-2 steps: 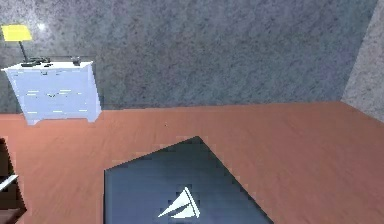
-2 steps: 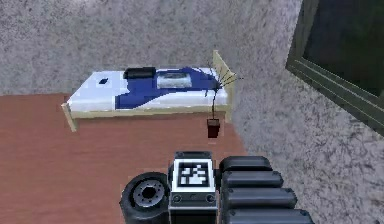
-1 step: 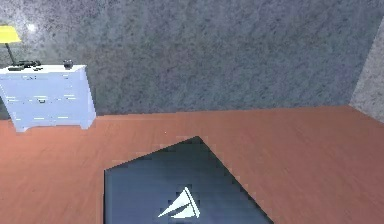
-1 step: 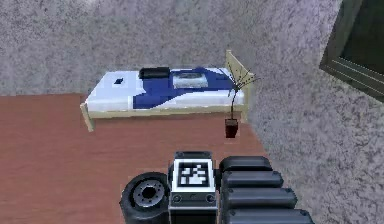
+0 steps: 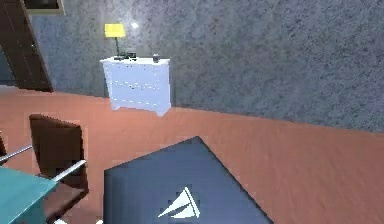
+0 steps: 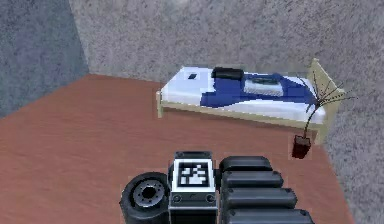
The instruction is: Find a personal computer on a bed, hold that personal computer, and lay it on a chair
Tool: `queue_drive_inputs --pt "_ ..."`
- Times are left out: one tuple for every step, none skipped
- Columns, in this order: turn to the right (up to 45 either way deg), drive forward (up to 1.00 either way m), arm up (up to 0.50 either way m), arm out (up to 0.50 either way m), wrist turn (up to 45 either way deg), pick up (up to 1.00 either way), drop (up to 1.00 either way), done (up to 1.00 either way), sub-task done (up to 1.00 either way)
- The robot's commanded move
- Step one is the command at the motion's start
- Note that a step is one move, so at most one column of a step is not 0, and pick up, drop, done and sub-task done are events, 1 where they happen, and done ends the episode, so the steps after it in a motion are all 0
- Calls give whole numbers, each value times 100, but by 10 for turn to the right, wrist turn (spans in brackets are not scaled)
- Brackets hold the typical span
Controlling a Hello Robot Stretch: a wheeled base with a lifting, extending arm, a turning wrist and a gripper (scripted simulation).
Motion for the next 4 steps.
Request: queue_drive_inputs --pt "0 45 0 0 0 0 0 0 0" --pt "-450 0 0 0 0 0 0 0 0" --pt "-30 0 0 0 0 0 0 0 0" --pt "450 0 0 0 0 0 0 0 0"
